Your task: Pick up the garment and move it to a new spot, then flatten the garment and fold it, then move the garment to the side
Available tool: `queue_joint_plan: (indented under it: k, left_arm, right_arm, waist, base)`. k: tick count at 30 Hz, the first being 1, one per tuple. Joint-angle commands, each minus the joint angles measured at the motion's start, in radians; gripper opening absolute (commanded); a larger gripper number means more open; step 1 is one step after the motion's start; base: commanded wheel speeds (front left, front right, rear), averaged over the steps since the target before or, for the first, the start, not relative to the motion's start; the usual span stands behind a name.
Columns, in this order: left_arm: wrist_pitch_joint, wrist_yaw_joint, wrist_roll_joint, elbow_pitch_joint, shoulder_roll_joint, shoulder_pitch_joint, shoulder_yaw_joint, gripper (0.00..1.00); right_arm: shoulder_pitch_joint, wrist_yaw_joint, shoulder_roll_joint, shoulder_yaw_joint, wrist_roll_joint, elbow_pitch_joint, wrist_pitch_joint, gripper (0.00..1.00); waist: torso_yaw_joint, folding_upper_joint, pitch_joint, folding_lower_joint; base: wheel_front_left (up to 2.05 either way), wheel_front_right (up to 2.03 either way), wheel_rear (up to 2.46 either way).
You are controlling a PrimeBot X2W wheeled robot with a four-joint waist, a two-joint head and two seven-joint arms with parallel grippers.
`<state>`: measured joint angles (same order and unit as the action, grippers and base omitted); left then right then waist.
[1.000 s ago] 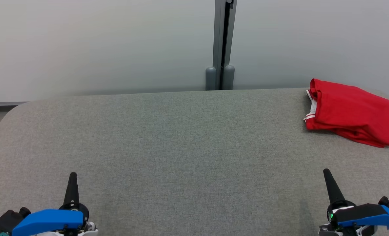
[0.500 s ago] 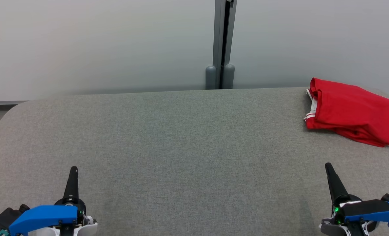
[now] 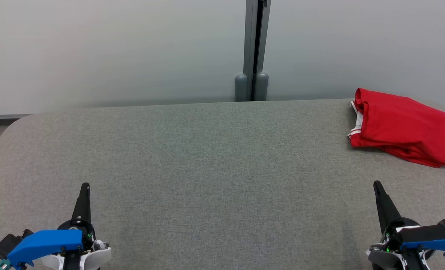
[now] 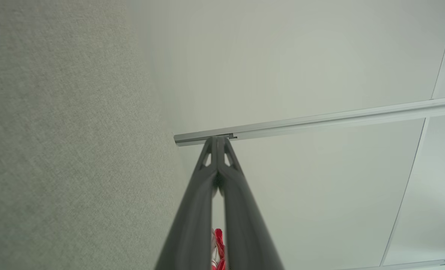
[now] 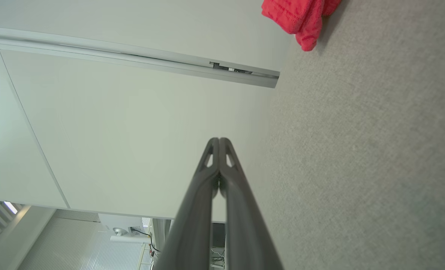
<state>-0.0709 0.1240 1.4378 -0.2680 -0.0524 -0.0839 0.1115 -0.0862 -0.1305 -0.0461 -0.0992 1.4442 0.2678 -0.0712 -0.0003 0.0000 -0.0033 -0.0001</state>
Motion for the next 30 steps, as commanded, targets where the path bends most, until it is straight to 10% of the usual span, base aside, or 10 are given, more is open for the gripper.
queue_joint_plan:
  k: [1, 30]
  left_arm:
    - [-0.009, 0.009, 0.022, 0.008, 0.001, -0.015, 0.001, 0.00]
    - [-0.047, 0.011, 0.176, 0.025, 0.003, -0.030, 0.004, 0.00]
  right_arm:
    - [-0.016, 0.000, -0.006, -0.004, 0.024, -0.011, -0.008, 0.00]
    - [-0.029, 0.000, -0.007, -0.017, 0.170, -0.026, -0.046, 0.00]
  waist:
    - [0.000, 0.0000, 0.000, 0.0001]
    - [0.000, 0.0000, 0.006, 0.0001]
  base:
    - [0.00, 0.00, 0.00]
    - [0.00, 0.00, 0.00]
